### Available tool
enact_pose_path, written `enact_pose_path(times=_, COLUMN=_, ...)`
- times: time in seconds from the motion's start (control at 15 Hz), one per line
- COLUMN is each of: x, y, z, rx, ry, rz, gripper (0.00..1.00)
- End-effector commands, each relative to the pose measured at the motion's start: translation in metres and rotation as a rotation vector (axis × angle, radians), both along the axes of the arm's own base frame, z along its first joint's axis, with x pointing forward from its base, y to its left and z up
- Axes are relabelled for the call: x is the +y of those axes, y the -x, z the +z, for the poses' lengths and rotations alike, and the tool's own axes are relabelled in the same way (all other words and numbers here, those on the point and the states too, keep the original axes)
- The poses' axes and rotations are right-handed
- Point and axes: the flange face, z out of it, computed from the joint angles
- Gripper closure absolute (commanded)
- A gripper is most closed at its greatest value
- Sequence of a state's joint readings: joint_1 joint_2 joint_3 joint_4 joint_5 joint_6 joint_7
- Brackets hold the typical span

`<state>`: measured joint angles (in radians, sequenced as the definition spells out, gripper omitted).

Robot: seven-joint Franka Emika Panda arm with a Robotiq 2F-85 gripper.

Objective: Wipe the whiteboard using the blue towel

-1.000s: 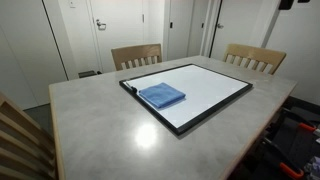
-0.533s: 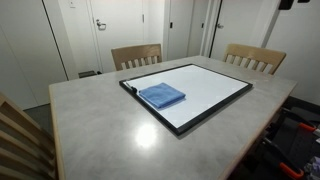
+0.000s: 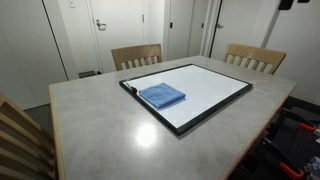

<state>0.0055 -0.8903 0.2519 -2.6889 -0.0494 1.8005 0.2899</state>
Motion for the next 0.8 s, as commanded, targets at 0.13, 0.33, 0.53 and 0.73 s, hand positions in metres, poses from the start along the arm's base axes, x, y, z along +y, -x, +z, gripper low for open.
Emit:
enact_pose_path(times=0.13, x=0.0001, y=-0.0001, z=0.0005, rx=0.001, ry=0.0, rz=0.0, gripper=0.0)
enact_pose_path(times=0.33, x=0.0001, y=-0.0001, z=0.0005, rx=0.001, ry=0.0, rz=0.0, gripper=0.0)
enact_pose_path(times=0.53, x=0.0001, y=-0.0001, z=0.0005, rx=0.001, ry=0.0, rz=0.0, gripper=0.0)
enact_pose_path(times=0.73, x=-0.0083, y=-0.0063, z=0.0022, rx=-0.005, ry=-0.004, rz=0.02, gripper=0.0)
